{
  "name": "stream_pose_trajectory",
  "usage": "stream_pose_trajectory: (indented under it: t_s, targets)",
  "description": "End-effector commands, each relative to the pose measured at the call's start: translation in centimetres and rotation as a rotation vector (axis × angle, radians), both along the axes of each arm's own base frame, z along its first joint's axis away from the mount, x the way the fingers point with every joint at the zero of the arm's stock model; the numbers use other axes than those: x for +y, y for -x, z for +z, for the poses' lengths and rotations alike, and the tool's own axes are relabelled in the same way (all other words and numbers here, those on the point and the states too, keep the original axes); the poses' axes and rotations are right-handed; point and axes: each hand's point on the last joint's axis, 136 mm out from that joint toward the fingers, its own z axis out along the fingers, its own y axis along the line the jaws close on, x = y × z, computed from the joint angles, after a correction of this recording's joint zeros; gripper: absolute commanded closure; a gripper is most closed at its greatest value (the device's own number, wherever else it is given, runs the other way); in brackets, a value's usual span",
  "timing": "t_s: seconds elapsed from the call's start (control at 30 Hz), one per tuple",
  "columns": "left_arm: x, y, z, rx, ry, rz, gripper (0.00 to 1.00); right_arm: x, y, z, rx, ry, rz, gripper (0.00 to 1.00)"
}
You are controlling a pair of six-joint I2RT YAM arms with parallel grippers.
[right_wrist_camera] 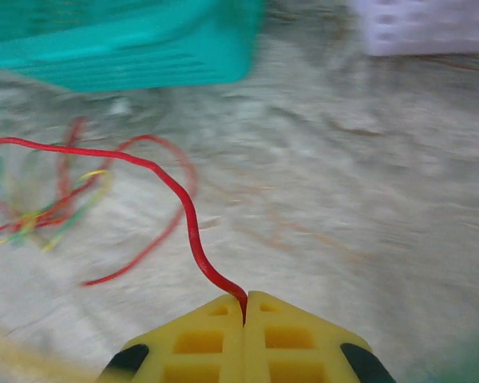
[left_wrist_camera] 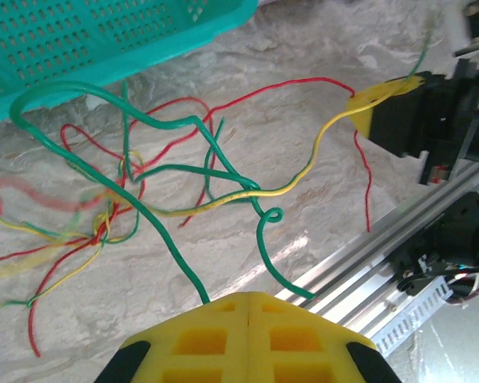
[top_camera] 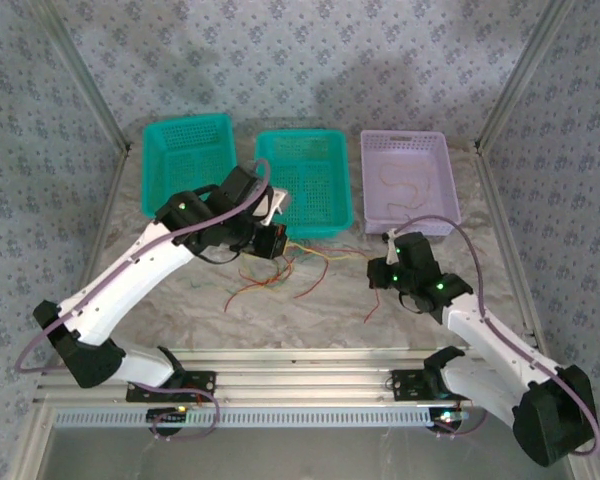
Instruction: Untangle the cables
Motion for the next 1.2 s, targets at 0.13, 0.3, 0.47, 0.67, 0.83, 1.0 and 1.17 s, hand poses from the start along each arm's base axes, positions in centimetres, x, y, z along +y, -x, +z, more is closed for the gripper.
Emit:
stream_pose_trajectory:
  t_s: [0.13, 0.3, 0.47, 0.67, 0.83, 1.0, 1.17]
  targets:
    - [1.0, 0.7, -1.5, 0.018, -0.032, 0.004, 1.00, 4.0, 1.6, 3.7, -0.062, -0.103, 0.200, 1.00]
    - [0.2, 0.5, -2.6, 0.043, -0.007, 0.010, 1.00, 3.7, 0.6, 3.8, -0.057, -0.109, 0.154, 1.00]
    - [-0.6, -0.2, -3.0, 0.037, 0.030, 0.037, 1.00, 4.5, -0.4, 3.9, -0.028, -0.160, 0.118, 1.00]
    - [-1.2, 0.1, -1.1, 0.026, 0.094, 0.022, 1.00, 2.7, -2.5, 0.2, 0.096, -0.084, -0.059, 1.00]
    - [-0.3, 0.8, 1.3, -0.021, 0.148, 0.027, 1.00, 1.1, -2.9, -2.3, 0.142, 0.034, -0.122, 1.00]
    - [1.2, 1.2, 3.7, -0.086, 0.164, 0.048, 1.00, -0.4, -2.9, -4.5, 0.192, 0.105, -0.166, 1.00]
    - [2.8, 1.1, 4.7, -0.138, 0.132, 0.073, 1.00, -1.5, -2.6, -5.7, 0.222, 0.168, -0.178, 1.00]
